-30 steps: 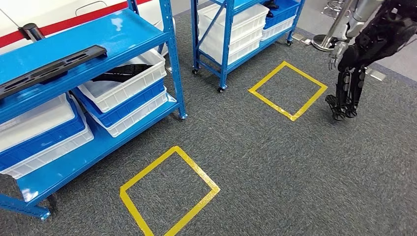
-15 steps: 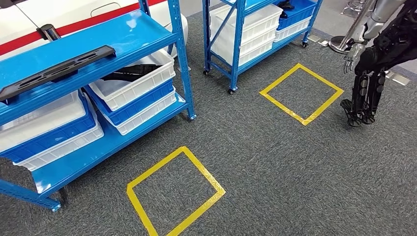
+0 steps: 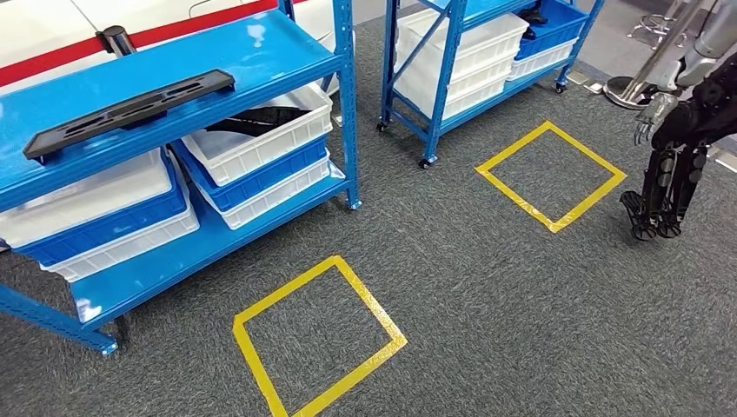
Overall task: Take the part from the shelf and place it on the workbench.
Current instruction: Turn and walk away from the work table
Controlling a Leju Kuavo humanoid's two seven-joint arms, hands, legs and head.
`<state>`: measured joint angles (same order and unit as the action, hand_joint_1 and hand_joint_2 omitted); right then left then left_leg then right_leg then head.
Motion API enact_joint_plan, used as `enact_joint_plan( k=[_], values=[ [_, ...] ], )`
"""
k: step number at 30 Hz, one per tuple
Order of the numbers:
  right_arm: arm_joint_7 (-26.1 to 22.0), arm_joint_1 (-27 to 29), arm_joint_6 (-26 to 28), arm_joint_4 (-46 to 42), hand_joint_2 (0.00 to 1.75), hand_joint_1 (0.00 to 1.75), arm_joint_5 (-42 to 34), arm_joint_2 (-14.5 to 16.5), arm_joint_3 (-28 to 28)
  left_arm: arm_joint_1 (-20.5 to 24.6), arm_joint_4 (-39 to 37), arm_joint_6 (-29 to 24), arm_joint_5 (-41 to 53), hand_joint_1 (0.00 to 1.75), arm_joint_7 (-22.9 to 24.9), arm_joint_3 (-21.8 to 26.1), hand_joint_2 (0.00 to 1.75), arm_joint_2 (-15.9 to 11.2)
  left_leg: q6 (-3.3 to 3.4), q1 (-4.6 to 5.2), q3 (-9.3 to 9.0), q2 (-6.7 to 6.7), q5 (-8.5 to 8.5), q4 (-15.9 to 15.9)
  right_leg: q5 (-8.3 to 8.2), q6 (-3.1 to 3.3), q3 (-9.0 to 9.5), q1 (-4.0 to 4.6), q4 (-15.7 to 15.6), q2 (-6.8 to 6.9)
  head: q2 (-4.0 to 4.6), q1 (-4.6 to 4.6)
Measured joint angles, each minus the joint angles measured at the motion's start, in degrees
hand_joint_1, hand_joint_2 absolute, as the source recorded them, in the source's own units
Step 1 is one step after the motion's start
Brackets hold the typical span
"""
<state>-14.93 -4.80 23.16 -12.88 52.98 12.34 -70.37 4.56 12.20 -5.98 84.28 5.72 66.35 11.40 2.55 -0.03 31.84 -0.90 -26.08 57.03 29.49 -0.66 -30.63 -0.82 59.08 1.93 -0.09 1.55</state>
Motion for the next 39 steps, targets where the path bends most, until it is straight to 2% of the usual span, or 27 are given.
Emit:
enact_joint_plan(
  k=[2, 3, 4, 5, 6, 8, 10, 13, 15, 16, 18, 19, 20, 21, 22, 23, 25, 27, 29, 30, 31, 33, 34, 35, 36, 37, 39],
  values=[
    [-0.02, 0.0, 0.05, 0.01, 0.0, 0.0, -0.02, 0.05, -0.03, 0.11, 0.0, -0.02, 0.02, 0.0, -0.05, -0.16, 0.0, 0.04, 0.86, -0.09, -0.34, 1.0, 0.52, -0.82, 3.2, -0.14, -3.16, 0.09, 6.63, -1.02, 0.0, -0.2],
    [-0.02, 0.08, 0.05, 0.01, 0.0, 0.0, -0.02, 0.04, -0.04, 0.12, 0.0, -0.03, 0.01, 0.0, -0.08, -0.21, 0.0, 0.04, 0.94, -0.06, -0.29, 1.33, 0.52, -0.8, 4.71, -0.04, -5.23, 0.07, 10.61, -1.27, 0.0, -0.25],
    [-0.03, 0.16, 0.05, 0.01, 0.0, 0.0, -0.03, 0.01, -0.04, 0.13, 0.0, -0.03, 0.01, 0.0, -0.1, -0.24, 0.0, 0.05, 0.95, -0.03, -0.27, 1.71, 0.51, -0.79, 5.55, -0.17, -6.84, 0.06, 13.53, -1.37, 0.0, -0.27],
    [-0.04, 0.24, 0.05, 0.01, 0.0, 0.0, -0.03, -0.04, -0.06, 0.12, -0.01, -0.03, 0.0, 0.0, -0.1, -0.25, 0.0, 0.07, 0.94, -0.02, -0.28, 2.12, 0.49, -0.76, 5.44, -0.52, -7.45, 0.06, 14.4, -1.42, 0.0, -0.29],
    [-0.07, 0.28, 0.05, 0.01, 0.0, 0.0, -0.04, -0.1, -0.08, 0.11, -0.02, -0.03, -0.01, 0.0, -0.1, -0.26, 0.0, 0.1, 0.91, -0.02, -0.35, 2.55, 0.46, -0.74, 4.37, -1.01, -6.87, 0.04, 12.86, -1.47, 0.0, -0.33],
    [-0.14, 0.27, 0.05, 0.01, 0.0, 0.0, 0.0, -0.19, -0.11, 0.11, -0.03, -0.03, -0.06, 0.0, -0.1, -0.27, 0.0, 0.17, 0.63, -0.03, -0.51, 3.38, 0.3, -0.57, 0.82, -1.87, -3.24, -0.19, 4.85, -2.06, 0.0, -0.42],
    [-0.21, 0.2, 0.03, 0.02, 0.0, 0.0, 0.11, -0.17, -0.1, 0.11, -0.03, -0.09, -0.17, 0.0, -0.1, -0.27, 0.0, 0.19, -0.01, 0.2, -0.53, 3.96, -0.14, -0.19, -1.48, -1.64, -0.49, -0.29, -1.13, -2.69, 0.0, -0.52],
    [-0.26, 0.04, -0.01, 0.04, 0.0, 0.0, 0.34, -0.13, -0.11, 0.1, -0.03, -0.24, -0.36, 0.0, -0.09, -0.27, 0.0, 0.17, -0.77, 0.2, -0.34, 4.21, -0.43, 0.08, -1.96, -0.32, -0.01, -0.17, -1.9, -2.51, 0.0, -0.42],
    [-0.26, 0.0, -0.05, 0.07, 0.0, 0.0, 0.54, -0.12, -0.12, 0.09, -0.03, -0.41, -0.57, 0.0, -0.08, -0.27, 0.0, 0.15, -1.27, -0.03, 0.42, 3.35, -1.7, 1.9, -2.14, 0.37, 0.05, -0.48, -2.01, -2.13, 0.0, -0.18],
    [-0.26, 0.0, -0.08, 0.08, 0.0, 0.0, 0.63, -0.1, -0.12, 0.1, -0.04, -0.5, -0.67, 0.0, -0.08, -0.27, 0.0, 0.15, -1.59, -0.15, 1.52, 2.71, -3.24, 4.36, -2.17, 0.65, 0.09, -0.61, -2.07, -1.88, 0.0, -0.02],
    [-0.26, 0.1, -0.11, 0.08, 0.0, 0.0, 0.78, -0.13, -0.12, 0.1, -0.04, -0.59, -0.76, 0.0, -0.09, -0.27, 0.0, 0.19, -2.21, -0.37, 5.22, 1.77, -7.02, 11.82, -2.04, 1.0, 0.09, -0.45, -2.06, -1.27, 0.0, 0.31],
    [-0.26, 0.16, -0.12, 0.08, 0.0, 0.0, 0.83, -0.14, -0.12, 0.09, -0.04, -0.61, -0.78, 0.0, -0.09, -0.27, 0.0, 0.19, -2.4, -0.49, 6.98, 1.66, -8.15, 15.12, -1.97, 1.07, 0.09, -0.37, -2.05, -0.92, 0.0, 0.31],
    [-0.26, 0.2, -0.12, 0.08, 0.0, 0.0, 0.87, -0.16, -0.12, 0.06, -0.04, -0.63, -0.81, 0.0, -0.09, -0.27, 0.0, 0.19, -2.51, -0.58, 8.0, 1.58, -8.2, 16.77, -1.91, 1.12, 0.12, -0.32, -2.05, -0.59, 0.0, 0.32],
    [-0.26, 0.21, -0.12, 0.08, 0.0, 0.0, 0.91, -0.18, -0.12, 0.02, -0.04, -0.64, -0.84, 0.0, -0.08, -0.27, 0.0, 0.19, -2.5, -0.64, 7.89, 1.47, -7.1, 16.2, -1.83, 1.16, 0.22, -0.28, -2.04, -0.3, 0.0, 0.32],
    [-0.26, 0.19, -0.13, 0.08, 0.0, 0.0, 0.93, -0.19, -0.12, -0.01, -0.04, -0.66, -0.86, 0.0, -0.08, -0.27, 0.0, 0.19, -2.36, -0.65, 6.64, 1.23, -5.14, 13.44, -1.74, 1.17, 0.38, -0.26, -2.05, -0.06, 0.0, 0.33],
    [-0.26, 0.15, -0.14, 0.08, 0.0, 0.0, 0.94, -0.18, -0.12, -0.02, -0.04, -0.68, -0.87, 0.0, -0.08, -0.27, 0.0, 0.19, -2.04, -0.6, 4.61, 0.7, -2.9, 9.31, -1.66, 1.16, 0.57, -0.23, -2.06, 0.15, 0.0, 0.34],
    [-0.28, 0.04, -0.17, 0.08, 0.0, 0.0, 0.98, -0.14, -0.11, 0.06, -0.04, -0.73, -0.87, 0.0, -0.08, -0.27, 0.0, 0.17, -1.32, -0.22, 1.26, -0.55, -0.41, 2.48, -1.42, 0.85, 0.82, 0.07, -2.03, 0.46, 0.0, 0.3],
    [-0.32, -0.04, -0.19, 0.08, 0.0, 0.0, 1.04, -0.12, -0.1, 0.14, -0.04, -0.86, -0.87, 0.0, -0.07, -0.27, 0.0, 0.16, -0.77, 0.24, 0.52, -0.88, -0.34, 0.59, -1.27, 0.32, 0.89, 0.24, -2.1, 0.87, 0.0, 0.27],
    [-0.31, -0.14, -0.19, 0.08, 0.0, 0.0, 1.16, -0.13, -0.05, 0.12, -0.04, -1.05, -0.9, 0.0, -0.04, -0.26, 0.0, 0.2, -0.17, 0.25, 0.24, -0.19, 0.04, -0.07, -1.12, -0.26, 1.0, 0.29, -2.1, 1.24, 0.0, 0.3],
    [-0.28, -0.17, -0.19, 0.08, 0.0, 0.0, 1.23, -0.15, -0.02, 0.11, -0.04, -1.13, -0.92, 0.0, -0.03, -0.26, 0.0, 0.23, 0.16, 0.12, -0.11, 0.12, 0.36, -0.65, -0.6, -0.41, 0.71, 0.32, -1.29, 0.95, 0.0, 0.23],
    [-0.25, -0.19, -0.19, 0.08, 0.0, 0.0, 1.31, -0.16, 0.01, 0.11, -0.03, -1.19, -0.94, 0.0, -0.01, -0.27, 0.0, 0.26, 0.48, -0.06, -0.44, 0.42, 0.7, -1.22, 0.46, -0.36, -0.16, 0.36, 0.69, 0.38, 0.0, 0.1],
    [-0.2, -0.11, -0.19, 0.08, 0.0, 0.0, 1.42, -0.19, 0.03, 0.12, -0.02, -1.22, -0.96, 0.0, 0.05, -0.27, 0.0, 0.31, 0.82, -0.22, -0.63, 1.01, 1.02, -1.68, 3.8, 0.03, -3.82, 0.2, 8.09, -0.95, 0.0, -0.24],
    [-0.18, -0.05, -0.2, 0.08, 0.0, 0.0, 1.48, -0.2, 0.03, 0.1, -0.02, -1.23, -0.95, 0.0, 0.13, -0.27, 0.0, 0.31, 0.89, -0.2, -0.55, 1.39, 1.05, -1.66, 5.2, 0.05, -5.81, 0.14, 11.94, -1.26, 0.0, -0.37],
    [-0.17, 0.02, -0.22, 0.08, 0.0, 0.0, 1.5, -0.22, 0.03, 0.05, -0.03, -1.23, -0.95, 0.0, 0.21, -0.27, 0.0, 0.32, 0.88, -0.19, -0.52, 1.8, 1.04, -1.64, 5.8, -0.19, -7.12, 0.08, 14.31, -1.36, 0.0, -0.43],
    [-0.17, 0.08, -0.25, 0.09, 0.0, 0.0, 1.53, -0.26, 0.03, 0.0, -0.03, -1.23, -0.93, 0.0, 0.28, -0.27, 0.0, 0.32, 0.85, -0.2, -0.53, 2.21, 1.03, -1.6, 5.42, -0.62, -7.34, 0.03, 14.5, -1.41, 0.0, -0.44],
    [-0.17, 0.12, -0.27, 0.09, 0.0, 0.0, 1.57, -0.32, 0.04, -0.04, -0.04, -1.23, -0.91, 0.0, 0.36, -0.27, 0.0, 0.32, 0.77, -0.23, -0.59, 2.64, 0.98, -1.52, 4.08, -1.21, -6.32, -0.08, 12.2, -1.48, 0.0, -0.47],
    [-0.17, 0.11, -0.38, 0.1, 0.0, 0.0, 1.61, -0.43, 0.08, -0.06, -0.04, -1.27, -0.84, 0.0, 0.44, -0.27, 0.0, 0.3, 0.28, -0.16, -0.55, 3.44, 0.64, -0.94, 0.56, -2.14, -2.52, -0.42, 3.86, -2.27, 0.0, -0.56]
  ],
)
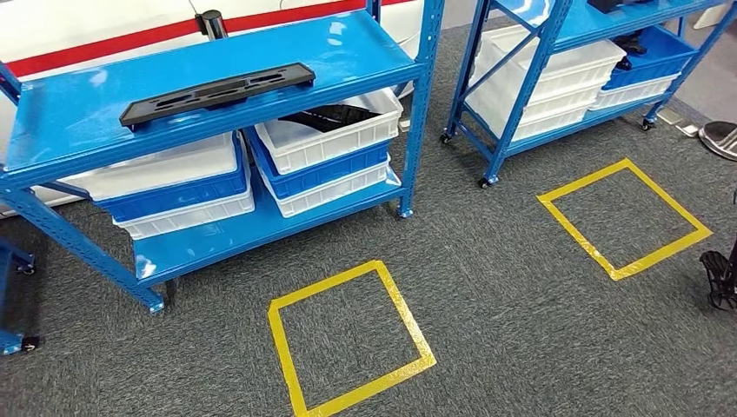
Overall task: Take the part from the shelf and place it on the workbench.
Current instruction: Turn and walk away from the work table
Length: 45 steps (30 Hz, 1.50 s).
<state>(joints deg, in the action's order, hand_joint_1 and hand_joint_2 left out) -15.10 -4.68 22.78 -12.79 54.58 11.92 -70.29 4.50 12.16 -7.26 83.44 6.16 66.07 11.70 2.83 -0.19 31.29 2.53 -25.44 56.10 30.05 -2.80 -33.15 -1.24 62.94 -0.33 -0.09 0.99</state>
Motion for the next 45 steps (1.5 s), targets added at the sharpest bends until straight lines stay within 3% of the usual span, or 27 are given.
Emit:
enact_joint_plan(
  k=[2, 4, 6, 8, 10, 11, 12, 13, 16, 18, 21, 23, 25, 27, 28, 30, 31, 33, 35, 37, 38, 40, 42, 43, 45],
  values=[
    [0.0, -0.07, -0.17, 0.02, 0.0, 0.0, 0.02, 0.01, 0.03, 0.0, 0.01, -0.08, 0.08, 0.0, 0.04, 0.0, 0.0, -0.06, -0.74, 0.19, 0.25, 0.54, -0.61, 0.74, -1.86, 0.33, 2.25, -0.15, -5.2, -0.69, 0.0, 0.04],
    [0.0, -0.14, -0.26, 0.03, 0.0, 0.0, 0.01, 0.05, 0.04, -0.08, 0.02, -0.16, 0.15, 0.0, 0.07, 0.0, 0.0, -0.14, -1.32, 0.07, 0.4, 0.81, -0.92, 1.0, -2.07, 1.4, 2.55, -0.03, -5.66, -0.54, 0.0, 0.23],
    [0.0, -0.17, -0.29, 0.05, 0.0, 0.0, -0.01, 0.16, 0.04, -0.18, 0.01, -0.23, 0.27, 0.0, 0.06, 0.0, 0.0, -0.28, -1.83, -0.25, 0.75, 0.23, -1.62, 2.01, -2.27, 2.17, 2.85, -0.15, -5.72, -0.18, 0.0, 0.4],
    [-0.01, -0.12, -0.31, 0.07, 0.0, 0.0, -0.03, 0.26, 0.04, -0.19, 0.01, -0.28, 0.46, 0.0, 0.05, -0.01, 0.0, -0.39, -2.4, -0.43, 2.81, -1.05, -4.51, 6.65, -2.32, 2.67, 3.01, -0.24, -5.79, 0.32, 0.0, 0.72],
    [-0.02, 0.02, -0.31, 0.07, 0.0, 0.0, -0.06, 0.29, 0.03, -0.18, 0.0, -0.28, 0.62, 0.0, 0.09, -0.02, 0.0, -0.43, -2.86, -0.51, 6.65, -1.79, -8.17, 14.27, -2.13, 2.94, 3.04, -0.05, -5.78, 0.96, 0.0, 0.92],
    [-0.02, 0.09, -0.29, 0.07, 0.0, 0.0, -0.1, 0.31, 0.02, -0.19, 0.0, -0.29, 0.68, 0.0, 0.23, -0.02, 0.0, -0.46, -2.94, -0.53, 8.15, -1.92, -8.92, 16.97, -2.05, 3.04, 3.06, 0.04, -5.77, 1.3, 0.0, 0.91],
    [-0.02, 0.12, -0.26, 0.07, 0.0, 0.0, -0.14, 0.31, 0.01, -0.23, -0.01, -0.3, 0.77, 0.0, 0.46, -0.02, 0.0, -0.49, -2.9, -0.53, 8.69, -2.02, -8.51, 17.68, -1.97, 3.12, 3.13, 0.12, -5.77, 1.61, 0.0, 0.93],
    [-0.02, 0.12, -0.2, 0.07, 0.0, 0.0, -0.16, 0.32, 0.01, -0.28, 0.0, -0.32, 0.86, 0.0, 0.74, -0.02, 0.0, -0.51, -2.73, -0.52, 8.05, -2.16, -7.01, 16.05, -1.88, 3.18, 3.25, 0.19, -5.77, 1.85, 0.0, 0.93],
    [0.02, 0.07, 0.16, 0.08, 0.0, 0.0, -0.18, 0.58, 0.0, -0.27, 0.01, -0.32, 1.13, 0.0, 1.57, -0.02, 0.0, -0.7, -1.44, -0.07, 2.6, -3.7, -1.52, 4.6, -1.56, 3.06, 3.7, 0.49, -5.79, 2.32, 0.0, 0.92],
    [0.07, 0.06, 0.39, 0.09, 0.0, 0.0, -0.18, 0.79, 0.0, -0.18, 0.0, -0.21, 1.18, 0.0, 1.86, -0.03, 0.0, -0.83, -0.79, 0.44, 1.33, -4.36, -0.89, 1.71, -1.36, 2.69, 3.78, 0.63, -5.86, 2.64, 0.0, 0.92],
    [0.17, 0.06, 0.5, 0.11, 0.0, 0.0, -0.18, 1.0, 0.0, -0.17, 0.01, 0.09, 1.19, 0.0, 2.1, -0.04, 0.0, -0.89, -0.08, 0.33, 0.91, -3.47, -0.36, 0.71, -1.0, 1.86, 3.81, 0.72, -5.71, 2.82, 0.0, 0.87],
    [0.2, 0.07, 0.59, 0.11, 0.0, 0.0, -0.18, 1.04, 0.0, -0.16, 0.01, 0.28, 1.23, 0.0, 2.24, -0.04, 0.0, -0.88, 0.45, -0.02, 0.34, -2.91, 0.25, -0.27, 0.99, 1.83, 2.06, 0.74, -1.9, 1.79, 0.0, 0.68],
    [0.2, 0.17, 0.67, 0.11, 0.0, 0.0, -0.2, 0.96, 0.0, -0.15, 0.01, 0.39, 1.36, 0.0, 2.5, -0.06, 0.0, -0.85, 0.62, 0.03, 0.34, -2.35, 0.35, -0.39, 4.26, 2.05, -1.83, 0.58, 5.88, 0.94, 0.0, 0.54],
    [0.21, 0.32, 0.83, 0.11, 0.0, 0.0, -0.31, 0.84, -0.01, -0.17, 0.0, 0.24, 1.62, 0.0, 2.89, -0.13, 0.0, -0.8, 0.6, 0.03, 0.37, -1.6, 0.32, -0.34, 5.39, 1.52, -4.5, 0.45, 10.58, 0.79, 0.0, 0.45],
    [0.22, 0.38, 0.94, 0.11, 0.0, 0.0, -0.37, 0.78, -0.03, -0.18, 0.0, 0.07, 1.77, 0.0, 3.09, -0.18, 0.0, -0.78, 0.54, -0.01, 0.34, -1.17, 0.29, -0.26, 4.39, 0.94, -4.09, 0.34, 9.37, 0.75, 0.0, 0.4],
    [0.24, 0.41, 1.15, 0.11, 0.0, 0.0, -0.44, 0.72, -0.06, -0.18, 0.0, -0.37, 1.96, 0.0, 3.46, -0.3, 0.0, -0.73, 0.17, -0.1, 0.31, -0.35, 0.05, 0.16, 0.85, -0.2, -0.63, -0.11, 1.65, 0.26, 0.0, 0.31],
    [0.27, 0.4, 1.23, 0.11, 0.0, 0.0, -0.44, 0.73, -0.07, -0.17, 0.01, -0.54, 2.02, 0.0, 3.62, -0.34, 0.0, -0.75, -0.2, 0.0, 0.4, 0.01, -0.23, 0.55, -0.65, -0.35, 1.05, -0.25, -2.14, -0.09, 0.0, 0.21],
    [0.37, 0.32, 1.34, 0.13, 0.0, 0.0, -0.43, 0.79, -0.07, -0.18, 0.02, -0.74, 2.12, 0.0, 3.86, -0.4, 0.0, -0.81, -0.97, 0.17, 0.59, 0.4, -0.75, 1.11, -1.78, 0.33, 2.43, -0.22, -5.44, -0.53, 0.0, 0.16],
    [0.5, 0.22, 1.39, 0.13, 0.0, 0.0, -0.38, 0.82, -0.07, -0.2, 0.02, -0.81, 2.15, 0.0, 4.03, -0.42, 0.0, -0.86, -1.52, -0.01, 0.66, 0.56, -0.9, 1.23, -1.94, 1.46, 2.58, -0.06, -5.37, -0.23, 0.0, 0.28],
    [0.61, 0.18, 1.39, 0.13, 0.0, 0.0, -0.27, 0.87, -0.07, -0.21, 0.01, -0.81, 2.15, 0.0, 4.16, -0.42, 0.0, -0.91, -2.04, -0.33, 1.19, -0.18, -1.85, 2.63, -2.19, 2.23, 2.83, -0.23, -5.49, 0.11, 0.0, 0.42],
    [0.64, 0.2, 1.39, 0.13, 0.0, 0.0, -0.16, 0.91, -0.07, -0.21, 0.01, -0.81, 2.15, 0.0, 4.27, -0.42, 0.0, -0.93, -2.3, -0.44, 2.12, -0.77, -3.21, 4.76, -2.28, 2.51, 2.85, -0.34, -5.55, 0.35, 0.0, 0.54],
    [0.68, 0.31, 1.39, 0.13, 0.0, 0.0, 0.07, 0.93, -0.07, -0.2, 0.0, -0.81, 2.21, 0.0, 4.49, -0.43, 0.0, -0.92, -2.82, -0.52, 5.61, -1.73, -7.02, 12.02, -2.21, 2.82, 2.82, -0.16, -5.53, 0.93, 0.0, 0.79],
    [0.74, 0.43, 1.39, 0.13, 0.0, 0.0, 0.2, 0.93, -0.07, -0.25, -0.01, -0.79, 2.28, 0.0, 4.65, -0.45, 0.0, -0.92, -2.98, -0.56, 8.53, -2.0, -8.65, 17.46, -2.11, 2.93, 2.78, 0.01, -5.51, 1.56, 0.0, 0.8],
    [0.75, 0.44, 1.39, 0.13, 0.0, 0.0, 0.25, 0.94, -0.06, -0.3, 0.0, -0.78, 2.3, 0.0, 4.7, -0.46, 0.0, -0.92, -2.88, -0.55, 8.53, -2.09, -7.78, 17.17, -2.06, 2.98, 2.83, 0.07, -5.5, 1.83, 0.0, 0.81],
    [0.76, 0.4, 1.38, 0.13, 0.0, 0.0, 0.44, 0.97, -0.02, -0.34, 0.01, -0.73, 2.13, 0.0, 4.75, -0.46, 0.0, -0.92, -2.24, -0.45, 5.22, -2.71, -3.83, 10.41, -1.94, 3.0, 3.07, 0.19, -5.53, 2.22, 0.0, 0.81]
  ],
)
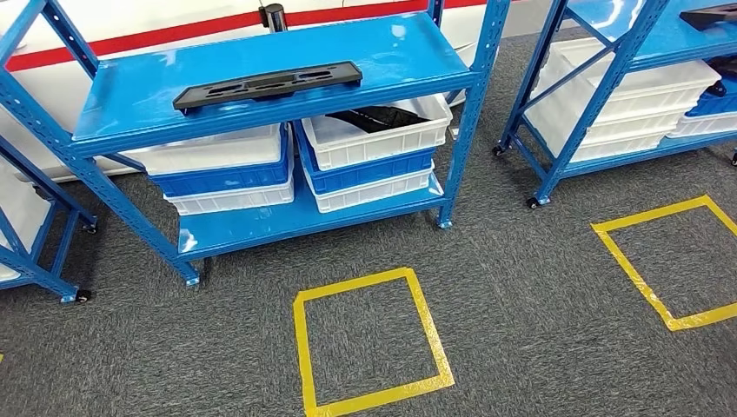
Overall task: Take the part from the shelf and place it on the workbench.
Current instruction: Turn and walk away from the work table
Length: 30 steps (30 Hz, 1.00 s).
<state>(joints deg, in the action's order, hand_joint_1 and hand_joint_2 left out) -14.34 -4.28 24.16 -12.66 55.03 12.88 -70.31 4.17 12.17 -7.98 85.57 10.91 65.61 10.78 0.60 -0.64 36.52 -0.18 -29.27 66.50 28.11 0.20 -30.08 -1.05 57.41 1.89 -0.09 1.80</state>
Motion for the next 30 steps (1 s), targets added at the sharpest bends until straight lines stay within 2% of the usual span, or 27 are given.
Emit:
enact_joint_plan(
  k=[2, 3, 5, 7, 9, 11, 12, 13, 14, 16, 17, 18, 19, 22, 24, 26, 27, 28, 29, 30],
  values=[
    [0.0, -0.03, -0.09, 0.0, 0.0, 0.0, 0.32, 0.07, 0.09, 0.11, 0.01, 0.02, -0.36, 0.0, 0.01, 0.0, 0.0, -0.01, 0.81, 0.39, -3.37, -1.12, 2.47, -6.76, 0.19, -0.22, 0.22, 0.27, -0.02, 0.33, 0.0, -0.07],
    [0.01, -0.03, -0.16, 0.0, 0.0, 0.0, 0.51, 0.1, 0.15, 0.16, 0.01, -0.01, -0.58, 0.0, -0.04, 0.0, 0.0, -0.01, 1.14, 0.62, -4.05, -1.45, 2.71, -8.24, 0.27, -0.42, 0.27, 0.35, -0.04, 0.5, 0.0, -0.07],
    [0.02, -0.07, -0.34, 0.0, 0.0, 0.0, 0.88, 0.12, 0.28, 0.18, 0.01, -0.05, -1.04, 0.0, -0.22, 0.02, 0.0, 0.02, 1.65, 0.98, -4.11, -1.09, 2.68, -8.79, 0.3, -1.0, 0.43, 0.39, -0.28, 0.92, 0.0, -0.05],
    [0.02, -0.14, -0.49, 0.0, 0.0, 0.0, 1.09, 0.11, 0.39, 0.16, -0.01, -0.06, -1.38, 0.0, -0.51, 0.06, 0.0, 0.17, 2.25, 0.74, -4.58, -0.53, 3.34, -9.77, 0.85, -1.5, 0.15, 0.45, 0.49, 0.61, 0.0, -0.07],
    [0.02, -0.17, -0.69, 0.0, 0.0, 0.0, 1.15, 0.04, 0.44, 0.17, -0.02, -0.06, -1.48, 0.0, -0.74, 0.09, 0.0, 0.41, 2.76, 0.42, -4.94, -0.03, 4.03, -10.6, 3.35, -1.36, -2.25, 0.42, 5.43, -0.61, 0.0, -0.21],
    [0.02, -0.1, -0.87, 0.0, 0.0, 0.0, 1.18, -0.09, 0.44, 0.17, -0.02, 0.01, -1.49, 0.0, -0.82, 0.11, 0.0, 0.61, 2.96, 0.46, -4.8, 0.56, 4.16, -10.65, 6.52, -1.24, -6.24, 0.3, 13.31, -1.35, 0.0, -0.34],
    [0.02, -0.04, -0.92, 0.0, 0.0, 0.0, 1.19, -0.16, 0.44, 0.16, -0.03, 0.05, -1.47, 0.0, -0.83, 0.13, 0.0, 0.69, 2.95, 0.46, -4.78, 0.92, 4.15, -10.62, 7.19, -1.51, -7.64, 0.25, 15.9, -1.42, 0.0, -0.4],
    [0.02, 0.01, -0.95, 0.0, 0.0, 0.0, 1.16, -0.26, 0.44, 0.15, -0.04, 0.09, -1.44, 0.0, -0.84, 0.14, 0.0, 0.76, 2.94, 0.45, -4.79, 1.31, 4.14, -10.58, 6.88, -2.0, -7.97, 0.2, 16.31, -1.45, 0.0, -0.44],
    [0.02, 0.03, -0.94, 0.0, 0.0, 0.0, 1.14, -0.33, 0.44, 0.14, -0.06, 0.1, -1.34, 0.0, -0.86, 0.15, 0.0, 0.81, 2.88, 0.44, -4.84, 1.73, 4.11, -10.5, 5.63, -2.62, -7.1, 0.1, 14.31, -1.5, 0.0, -0.49],
    [0.02, 0.0, -0.89, 0.0, 0.0, 0.0, 1.0, -0.45, 0.44, 0.15, -0.09, 0.15, -1.0, 0.0, -0.92, 0.15, 0.0, 0.88, 2.53, 0.53, -4.84, 2.51, 3.88, -10.08, 2.16, -3.59, -3.31, -0.23, 6.06, -2.03, 0.0, -0.58],
    [0.02, -0.01, -0.83, 0.0, 0.0, 0.0, 0.91, -0.46, 0.44, 0.15, -0.1, 0.17, -0.76, 0.0, -0.95, 0.14, 0.0, 0.89, 2.2, 0.66, -4.75, 2.85, 3.61, -9.74, 0.9, -3.51, -1.84, -0.36, 2.69, -2.32, 0.0, -0.62],
    [0.02, -0.04, -0.77, 0.0, 0.0, 0.0, 0.82, -0.47, 0.44, 0.15, -0.1, 0.21, -0.55, 0.0, -0.96, 0.12, 0.0, 0.89, 1.84, 0.79, -4.65, 3.09, 3.33, -9.45, 0.23, -3.15, -0.99, -0.39, 0.66, -2.55, 0.0, -0.61],
    [0.03, -0.06, -0.7, 0.0, 0.0, 0.0, 0.74, -0.48, 0.43, 0.13, -0.1, 0.25, -0.4, 0.0, -0.96, 0.1, 0.0, 0.89, 1.5, 0.87, -4.57, 3.25, 3.08, -9.24, 0.02, -2.59, -0.76, -0.31, -0.06, -2.65, 0.0, -0.6],
    [0.07, -0.13, -0.55, 0.01, 0.0, 0.0, 0.7, -0.4, 0.42, 0.03, -0.1, 0.3, -0.16, 0.0, -0.78, 0.07, 0.0, 0.83, 0.66, 0.47, -4.31, 2.98, 2.42, -8.46, -0.31, -1.05, -0.32, -0.49, -0.14, -2.2, 0.0, -0.43],
    [0.1, -0.09, -0.42, 0.01, 0.0, 0.0, 0.77, -0.34, 0.41, 0.01, -0.11, 0.38, -0.06, 0.0, -0.62, 0.04, 0.0, 0.83, 0.04, 0.24, -2.37, 1.82, -0.38, -4.12, -0.52, -0.41, -0.16, -0.7, -0.23, -1.76, 0.0, -0.02],
    [0.14, 0.02, -0.34, 0.02, 0.0, 0.0, 0.87, -0.35, 0.42, 0.02, -0.13, 0.44, -0.01, 0.0, -0.49, 0.02, 0.87, 0.85, -0.5, 0.02, 1.41, 0.99, -4.29, 3.53, -0.46, -0.14, -0.22, -0.58, -0.21, -1.21, 0.0, 0.34],
    [0.18, 0.05, -0.34, 0.02, 0.0, 0.0, 0.92, -0.35, 0.42, 0.0, -0.13, 0.44, 0.0, 0.0, -0.41, 0.01, 1.31, 0.85, -0.66, -0.07, 2.95, 0.86, -5.21, 6.42, -0.41, -0.09, -0.24, -0.52, -0.2, -0.92, 0.0, 0.34],
    [0.22, 0.05, -0.34, 0.02, 0.0, 0.0, 0.98, -0.35, 0.42, -0.01, -0.13, 0.44, 0.01, 0.0, -0.33, 0.01, 1.75, 0.85, -0.71, -0.14, 3.56, 0.74, -4.95, 7.35, -0.37, -0.06, -0.23, -0.49, -0.19, -0.67, 0.0, 0.36],
    [0.26, 0.03, -0.34, 0.02, 0.0, 0.0, 1.02, -0.35, 0.42, -0.03, -0.13, 0.43, 0.02, 0.0, -0.26, 0.0, 1.75, 0.85, -0.68, -0.18, 3.04, 0.58, -3.63, 6.02, -0.3, -0.08, -0.17, -0.49, -0.19, -0.47, 0.0, 0.37],
    [0.28, 0.0, -0.34, 0.02, 0.0, 0.0, 1.06, -0.34, 0.43, -0.03, -0.13, 0.37, 0.04, 0.0, -0.22, -0.01, 1.31, 0.84, -0.55, -0.21, 1.34, 0.24, -1.53, 2.49, -0.21, -0.17, -0.03, -0.5, -0.19, -0.31, 0.0, 0.37]
  ],
)
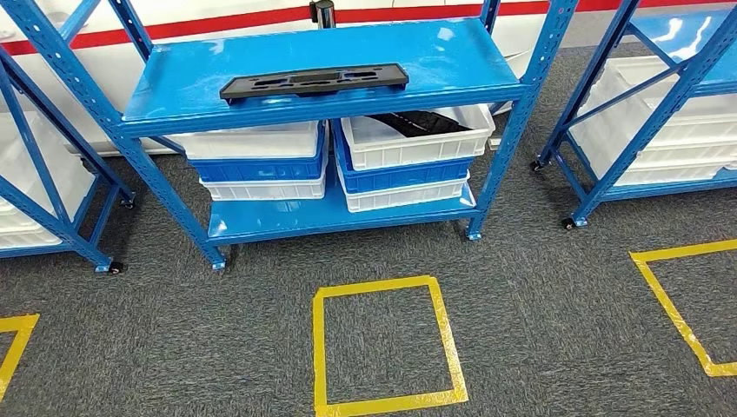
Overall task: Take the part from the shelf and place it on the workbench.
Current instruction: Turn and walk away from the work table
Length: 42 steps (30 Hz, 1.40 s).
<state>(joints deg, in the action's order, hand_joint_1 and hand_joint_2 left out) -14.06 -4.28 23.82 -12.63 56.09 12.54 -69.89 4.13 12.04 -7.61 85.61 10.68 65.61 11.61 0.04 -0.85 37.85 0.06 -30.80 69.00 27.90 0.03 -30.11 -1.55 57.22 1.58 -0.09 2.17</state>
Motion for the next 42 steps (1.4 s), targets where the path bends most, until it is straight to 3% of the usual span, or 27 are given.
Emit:
enact_joint_plan(
  k=[2, 3, 6, 8, 9, 11, 13, 14, 16, 18, 19, 21, 23, 25, 27, 28, 29, 30, 32, 34, 36, 39, 42],
  values=[
    [-0.01, -0.03, 0.0, -0.01, 0.0, 0.0, 0.06, 0.03, 0.01, 0.08, 0.0, -0.18, 0.08, 0.0, 0.04, -0.02, 0.44, -0.02, 0.46, 0.17, -3.88, -1.01, 3.32, -7.89, 0.26, -0.38, 0.29, 0.21, -0.01, 0.29, 0.0, -0.03],
    [-0.02, -0.06, 0.0, -0.01, 0.0, 0.0, 0.09, 0.03, 0.01, 0.14, 0.0, -0.27, 0.11, 0.0, 0.05, -0.03, 0.0, -0.02, 0.75, 0.34, -5.03, -1.32, 4.05, -10.21, 0.38, -0.64, 0.38, 0.36, -0.02, 0.4, 0.0, -0.08],
    [-0.01, -0.22, 0.0, -0.01, 0.0, 0.0, 0.24, 0.08, 0.05, 0.22, 0.0, -0.4, -0.05, 0.0, 0.08, -0.04, 0.0, -0.02, 1.77, 0.79, -5.3, -0.78, 4.3, -11.19, 0.51, -1.67, 0.48, 0.65, -0.21, 0.78, 0.0, -0.17],
    [0.0, -0.33, 0.0, -0.01, 0.0, 0.0, 0.42, 0.11, 0.09, 0.24, 0.0, -0.52, -0.25, 0.0, 0.09, -0.04, 0.0, -0.01, 2.66, 0.68, -5.64, -0.35, 4.83, -11.9, 1.54, -1.99, -0.12, 0.7, 1.34, 0.34, 0.0, -0.27],
    [0.01, -0.34, 0.0, 0.0, 0.0, 0.0, 0.51, 0.11, 0.1, 0.26, 0.01, -0.6, -0.31, 0.0, 0.09, -0.04, 0.0, -0.01, 3.02, 0.58, -5.82, -0.17, 5.1, -12.22, 2.83, -1.84, -1.23, 0.72, 3.77, -0.12, 0.0, -0.4],
    [0.02, -0.28, 0.0, 0.0, 0.0, 0.0, 0.63, 0.09, 0.1, 0.28, 0.02, -0.74, -0.45, 0.0, 0.09, -0.04, 0.0, -0.01, 3.36, 0.66, -5.79, 0.28, 5.22, -12.32, 6.23, -1.32, -5.07, 0.64, 11.52, -0.87, 0.0, -0.6],
    [0.03, -0.2, 0.0, -0.01, 0.0, 0.0, 0.76, 0.02, 0.1, 0.27, 0.01, -0.84, -0.67, 0.0, 0.09, -0.04, 0.0, 0.01, 3.4, 0.78, -5.76, 0.96, 5.2, -12.29, 7.55, -1.6, -7.84, 0.65, 16.56, -1.09, 0.0, -0.72],
    [0.04, -0.17, 0.0, -0.01, 0.0, 0.0, 0.85, -0.06, 0.11, 0.26, 0.01, -0.88, -0.78, 0.0, 0.07, -0.04, 0.0, 0.01, 3.4, 0.82, -5.81, 1.35, 5.19, -12.28, 6.76, -2.01, -7.62, 0.66, 15.79, -1.18, 0.0, -0.76],
    [0.04, -0.17, 0.0, -0.02, 0.0, 0.0, 1.07, -0.25, 0.14, 0.27, 0.0, -0.99, -0.9, 0.0, -0.04, -0.04, 0.0, 0.02, 3.29, 0.86, -5.98, 2.12, 5.15, -12.22, 3.32, -2.79, -4.09, 0.63, 8.27, -1.69, 0.0, -0.83],
    [0.02, -0.22, -0.07, -0.01, 0.0, 0.0, 1.43, -0.34, 0.2, 0.27, 0.0, -1.21, -0.93, 0.0, -0.33, -0.04, 0.0, 0.02, 2.85, 1.11, -6.02, 2.73, 4.87, -11.92, 0.66, -2.61, -1.02, 0.71, 1.36, -2.4, 0.0, -0.93],
    [0.01, -0.24, -0.13, -0.01, 0.0, 0.0, 1.62, -0.37, 0.28, 0.26, 0.0, -1.32, -0.93, 0.0, -0.56, -0.03, 0.0, 0.03, 2.55, 1.2, -5.97, 2.93, 4.7, -11.81, 0.16, -2.2, -0.46, 0.8, -0.1, -2.61, 0.0, -0.96],
    [0.0, -0.25, -0.28, -0.01, 0.0, 0.0, 1.87, -0.42, 0.51, 0.21, 0.01, -1.46, -0.92, 0.0, -1.07, -0.03, 0.0, 0.02, 1.95, 1.12, -5.89, 3.16, 4.52, -11.78, -0.08, -1.24, -0.35, 0.8, -0.38, -2.34, 0.0, -0.96],
    [0.03, -0.27, -0.4, -0.01, 0.0, 0.0, 1.87, -0.44, 0.71, 0.18, 0.01, -1.46, -0.75, 0.0, -1.56, -0.03, 0.0, -0.03, 1.34, 0.88, -5.35, 2.49, 3.57, -10.48, -0.35, -0.47, -0.01, 0.42, -0.57, -1.98, 0.0, -0.77],
    [0.14, -0.19, -0.36, 0.0, 0.0, 0.0, 1.69, -0.42, 0.8, 0.19, 0.0, -1.4, -0.41, 0.0, -2.0, -0.05, 0.0, -0.08, 0.6, 0.58, -2.96, 1.28, 0.31, -5.22, -0.49, 0.05, 0.19, 0.14, -0.69, -1.49, 0.0, -0.35],
    [0.32, -0.01, -0.1, 0.0, 0.0, 0.0, 1.4, -0.39, 0.82, 0.2, 0.0, -1.2, -0.02, 0.0, -2.31, -0.2, 0.0, -0.12, -0.06, 0.22, 0.74, 0.74, -3.14, 2.15, -0.39, 0.26, 0.2, 0.18, -0.67, -0.91, 0.0, -0.13],
    [0.4, 0.05, 0.07, 0.0, 0.0, 0.0, 1.28, -0.37, 0.82, 0.2, 0.0, -1.06, 0.13, 0.0, -2.38, -0.32, 0.0, -0.16, -0.26, 0.07, 1.94, 0.63, -3.59, 4.29, -0.34, 0.3, 0.21, 0.2, -0.66, -0.62, 0.0, -0.13],
    [0.47, 0.06, 0.22, 0.0, 0.0, 0.0, 1.2, -0.32, 0.83, 0.18, 0.0, -0.94, 0.26, 0.0, -2.41, -0.43, 0.0, -0.22, -0.35, -0.05, 2.06, 0.48, -2.83, 4.24, -0.29, 0.31, 0.26, 0.2, -0.65, -0.39, 0.0, -0.12],
    [0.51, 0.05, 0.34, 0.0, 0.0, 0.0, 1.16, -0.26, 0.83, 0.18, 0.0, -0.83, 0.33, 0.0, -2.42, -0.52, 0.0, -0.3, -0.34, -0.15, 0.98, 0.26, -1.06, 1.85, -0.22, 0.28, 0.37, 0.2, -0.65, -0.22, 0.0, -0.11],
    [0.53, 0.02, 0.43, 0.0, 0.0, 0.0, 1.14, -0.08, 0.85, 0.23, 0.01, -0.78, 0.39, 0.0, -2.42, -0.62, 0.0, -0.46, 0.01, -0.14, -3.08, -0.79, 2.87, -6.22, 0.02, 0.0, 0.7, 0.32, -0.64, 0.01, 0.0, -0.11],
    [0.53, 0.02, 0.44, 0.0, 0.0, 0.0, 1.14, 0.08, 0.86, 0.34, 0.02, -0.63, 0.43, 0.0, -2.61, -0.68, 0.87, -0.56, 0.64, 0.17, -5.42, -1.4, 4.37, -10.96, 0.31, -0.53, 0.92, 0.64, -0.64, 0.22, 0.0, -0.19],
    [0.47, 0.01, 0.44, 0.0, 0.0, 0.0, 1.14, 0.17, 0.91, 0.39, 0.01, -0.2, 0.21, 0.0, -3.33, -0.69, 1.75, -0.63, 1.35, 0.57, -5.49, -0.97, 4.33, -11.44, 0.41, -1.23, 1.05, 0.83, -0.83, 0.52, 0.0, -0.27],
    [0.21, 0.01, 0.44, 0.0, 0.0, 0.0, 1.11, 0.25, 0.99, 0.42, 0.01, 0.67, -0.55, 0.0, -5.01, -0.66, 1.75, -0.61, 2.71, 0.42, -5.95, -0.43, 5.02, -12.38, 2.0, -1.78, -0.01, 0.82, 1.72, 0.01, 0.0, -0.45],
    [-0.23, 0.09, 0.4, 0.0, 0.0, 0.0, 0.26, 0.24, 0.95, 0.45, 0.01, 1.14, -1.38, 0.0, -6.44, -0.62, 1.75, -0.52, 3.27, 0.46, -5.98, 0.04, 5.26, -12.63, 6.84, -1.31, -5.55, 0.75, 12.81, -0.99, 0.0, -0.82]
  ],
)
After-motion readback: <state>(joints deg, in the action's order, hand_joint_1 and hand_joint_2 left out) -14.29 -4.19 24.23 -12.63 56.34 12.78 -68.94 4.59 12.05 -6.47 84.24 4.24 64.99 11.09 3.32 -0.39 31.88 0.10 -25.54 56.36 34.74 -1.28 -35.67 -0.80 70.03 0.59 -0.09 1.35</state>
